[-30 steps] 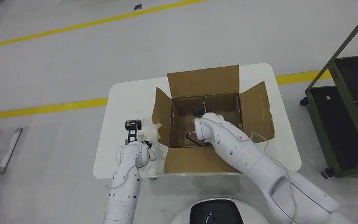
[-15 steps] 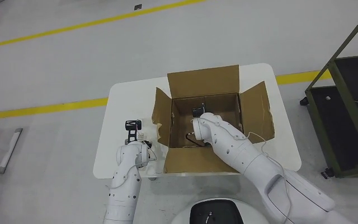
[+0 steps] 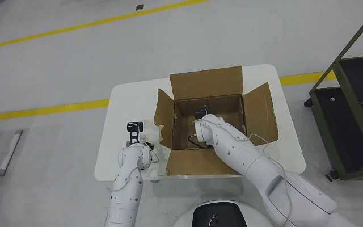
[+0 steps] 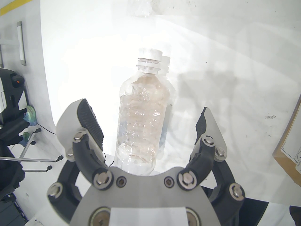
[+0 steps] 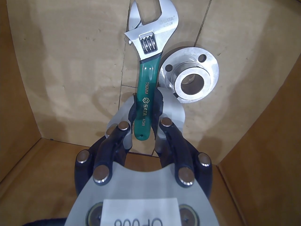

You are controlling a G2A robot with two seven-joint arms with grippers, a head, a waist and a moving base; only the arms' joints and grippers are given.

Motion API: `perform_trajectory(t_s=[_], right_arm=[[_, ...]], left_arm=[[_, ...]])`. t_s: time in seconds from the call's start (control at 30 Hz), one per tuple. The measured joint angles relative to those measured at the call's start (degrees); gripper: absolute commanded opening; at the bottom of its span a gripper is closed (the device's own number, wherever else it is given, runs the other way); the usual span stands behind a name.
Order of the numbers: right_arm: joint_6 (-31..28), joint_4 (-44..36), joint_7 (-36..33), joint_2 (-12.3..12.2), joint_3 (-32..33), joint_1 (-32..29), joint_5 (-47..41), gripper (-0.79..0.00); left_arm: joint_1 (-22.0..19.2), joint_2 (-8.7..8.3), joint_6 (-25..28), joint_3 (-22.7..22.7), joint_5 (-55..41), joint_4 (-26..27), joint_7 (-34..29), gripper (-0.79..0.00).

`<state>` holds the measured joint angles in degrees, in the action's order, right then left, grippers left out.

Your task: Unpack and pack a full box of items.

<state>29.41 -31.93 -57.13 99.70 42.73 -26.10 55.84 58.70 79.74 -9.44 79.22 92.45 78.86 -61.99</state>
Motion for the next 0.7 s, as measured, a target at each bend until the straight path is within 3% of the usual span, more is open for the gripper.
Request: perform_trajectory(t_s=[0.37,0.7], right_arm=[[-0.77,-2.88,1.50,0.36,0.83,-0.13,0.64,-0.785],[-0.96,-16.09,-0.92,-1.82,3.02,-4.28,6.33,-0.785]], left_arm=[[0.00,0.00,0.00,0.00,0.00,0.00,0.00,0.000],[0.00,0.00,0.00,0.00,0.00,0.00,0.00,0.000]])
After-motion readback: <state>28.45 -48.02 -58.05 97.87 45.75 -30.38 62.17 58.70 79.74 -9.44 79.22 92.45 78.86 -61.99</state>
